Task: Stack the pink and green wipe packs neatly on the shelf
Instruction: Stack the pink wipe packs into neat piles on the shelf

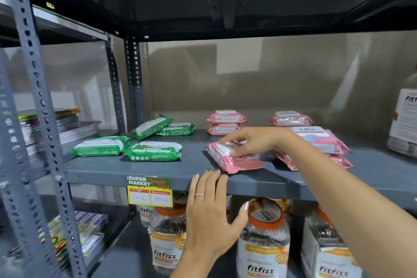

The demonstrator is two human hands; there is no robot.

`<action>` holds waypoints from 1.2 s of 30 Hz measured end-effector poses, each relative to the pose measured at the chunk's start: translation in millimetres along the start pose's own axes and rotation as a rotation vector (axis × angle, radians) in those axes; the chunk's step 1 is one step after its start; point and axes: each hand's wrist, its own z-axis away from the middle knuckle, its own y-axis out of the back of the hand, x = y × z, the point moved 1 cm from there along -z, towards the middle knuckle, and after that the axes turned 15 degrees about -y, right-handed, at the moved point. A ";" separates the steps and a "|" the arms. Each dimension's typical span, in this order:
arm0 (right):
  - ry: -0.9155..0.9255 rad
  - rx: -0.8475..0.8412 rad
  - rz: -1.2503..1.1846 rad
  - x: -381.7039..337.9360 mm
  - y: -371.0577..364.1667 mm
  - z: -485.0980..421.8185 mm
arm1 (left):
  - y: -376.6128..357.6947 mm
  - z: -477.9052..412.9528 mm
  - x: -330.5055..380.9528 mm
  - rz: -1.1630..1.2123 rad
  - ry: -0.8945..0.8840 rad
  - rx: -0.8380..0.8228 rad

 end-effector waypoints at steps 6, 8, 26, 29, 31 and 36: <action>-0.004 0.200 0.073 -4.1 -6.5 -15.2 | -1.0 0.2 0.2 -0.002 -0.003 0.002; -0.010 0.060 0.000 -1.9 -2.1 -13.6 | -0.8 0.7 0.1 -0.007 -0.002 -0.008; -0.379 0.365 0.281 -35.5 -1.2 -32.1 | 0.6 0.7 -0.8 -0.027 -0.036 0.006; -0.350 0.290 0.280 -16.2 36.6 -46.3 | 1.8 0.6 -1.8 -0.021 -0.051 0.003; -0.434 0.179 0.237 0.7 49.3 -61.4 | 1.9 1.1 -2.8 -0.024 -0.059 -0.002; -0.563 -0.087 0.340 27.7 46.8 -99.1 | 1.6 3.6 -10.2 -0.042 -0.106 -0.031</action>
